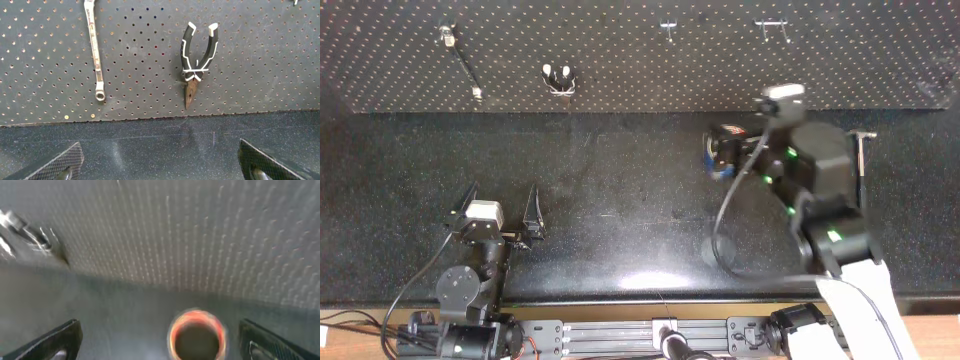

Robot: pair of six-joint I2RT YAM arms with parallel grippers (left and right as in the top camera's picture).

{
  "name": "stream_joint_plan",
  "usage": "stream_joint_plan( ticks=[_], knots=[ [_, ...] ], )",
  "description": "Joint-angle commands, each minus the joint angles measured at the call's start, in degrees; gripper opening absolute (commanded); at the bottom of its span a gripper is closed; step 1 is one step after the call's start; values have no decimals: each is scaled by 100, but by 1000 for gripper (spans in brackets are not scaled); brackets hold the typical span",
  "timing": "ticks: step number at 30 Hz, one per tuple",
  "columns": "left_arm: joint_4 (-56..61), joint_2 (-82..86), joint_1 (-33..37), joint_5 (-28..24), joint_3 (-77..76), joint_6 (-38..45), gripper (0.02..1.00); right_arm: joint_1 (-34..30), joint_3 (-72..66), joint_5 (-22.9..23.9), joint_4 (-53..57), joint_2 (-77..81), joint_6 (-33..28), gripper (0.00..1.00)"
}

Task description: Place Tools Onto Pegboard

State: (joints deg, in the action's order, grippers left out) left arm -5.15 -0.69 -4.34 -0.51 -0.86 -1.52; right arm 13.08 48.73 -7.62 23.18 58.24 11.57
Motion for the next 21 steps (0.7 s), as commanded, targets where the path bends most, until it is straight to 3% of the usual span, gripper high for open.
stream_joint_plan(
  ticks=[1,7,12,13,16,19,21],
  knots=[
    [0,50,-20,-83,33,52,996,708,822,595,977,1368,321,998],
    [0,50,-20,-83,33,52,996,774,1005,573,1150,2697,929,998],
    [0,50,-20,-83,33,52,996,767,1005,619,1147,3289,1661,838],
    [0,50,-20,-83,33,52,996,769,1005,704,1150,3366,1812,680],
    [0,50,-20,-83,33,52,996,767,1005,732,1147,3515,1821,652],
    [0,50,-20,-83,33,52,996,769,1005,855,1158,3641,1818,511],
    [0,50,-20,-83,33,52,996,769,1005,866,1156,3665,1816,476]
  ],
)
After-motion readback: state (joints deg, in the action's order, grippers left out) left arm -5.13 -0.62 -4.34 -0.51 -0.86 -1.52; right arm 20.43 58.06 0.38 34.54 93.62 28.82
